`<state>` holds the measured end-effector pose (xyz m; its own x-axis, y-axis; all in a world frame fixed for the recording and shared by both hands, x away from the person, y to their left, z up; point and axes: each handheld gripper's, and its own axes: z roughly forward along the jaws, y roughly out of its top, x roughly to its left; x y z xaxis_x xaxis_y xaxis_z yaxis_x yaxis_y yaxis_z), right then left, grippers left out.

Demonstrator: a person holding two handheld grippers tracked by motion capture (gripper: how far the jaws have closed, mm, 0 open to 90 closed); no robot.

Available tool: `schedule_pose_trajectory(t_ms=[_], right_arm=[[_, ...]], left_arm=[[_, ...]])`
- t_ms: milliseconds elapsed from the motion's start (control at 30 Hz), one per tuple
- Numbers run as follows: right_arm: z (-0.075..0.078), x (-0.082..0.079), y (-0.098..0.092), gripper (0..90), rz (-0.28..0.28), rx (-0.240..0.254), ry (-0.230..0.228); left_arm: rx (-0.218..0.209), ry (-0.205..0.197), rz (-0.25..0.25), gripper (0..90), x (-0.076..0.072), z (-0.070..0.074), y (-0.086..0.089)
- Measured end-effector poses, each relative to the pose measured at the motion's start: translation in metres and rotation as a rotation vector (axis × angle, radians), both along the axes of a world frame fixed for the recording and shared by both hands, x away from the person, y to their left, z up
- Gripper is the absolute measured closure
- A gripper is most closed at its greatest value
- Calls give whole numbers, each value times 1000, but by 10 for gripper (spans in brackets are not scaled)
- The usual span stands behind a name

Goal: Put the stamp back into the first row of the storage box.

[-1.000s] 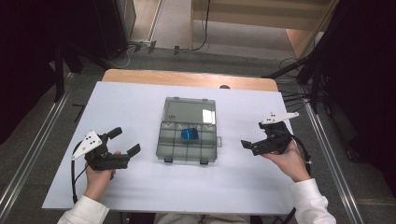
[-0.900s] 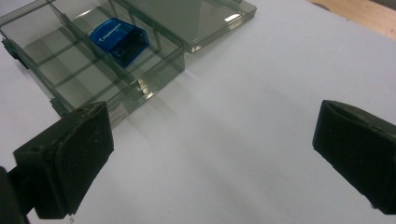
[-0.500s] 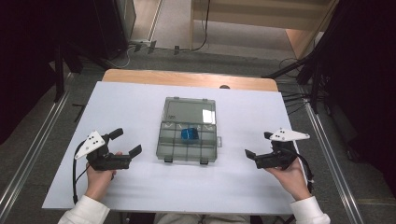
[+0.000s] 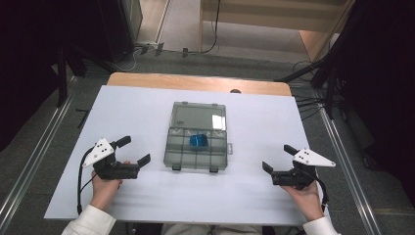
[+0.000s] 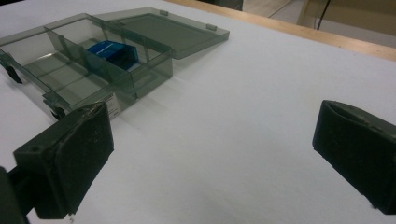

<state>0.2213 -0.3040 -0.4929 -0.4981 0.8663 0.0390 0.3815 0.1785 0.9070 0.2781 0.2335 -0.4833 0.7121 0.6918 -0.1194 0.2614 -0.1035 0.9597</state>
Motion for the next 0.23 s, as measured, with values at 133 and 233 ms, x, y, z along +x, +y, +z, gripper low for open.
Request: schedule_pose_trajectory(t_ms=[133,233], right_arm=[[-7,-6,-1,0,-9,10,-11],[-8,-6,1,0,-2,2,-14]], left_arm=[[-7,-1,-4,0,0,0,0],[-18,0,-7,0,1,1,0]])
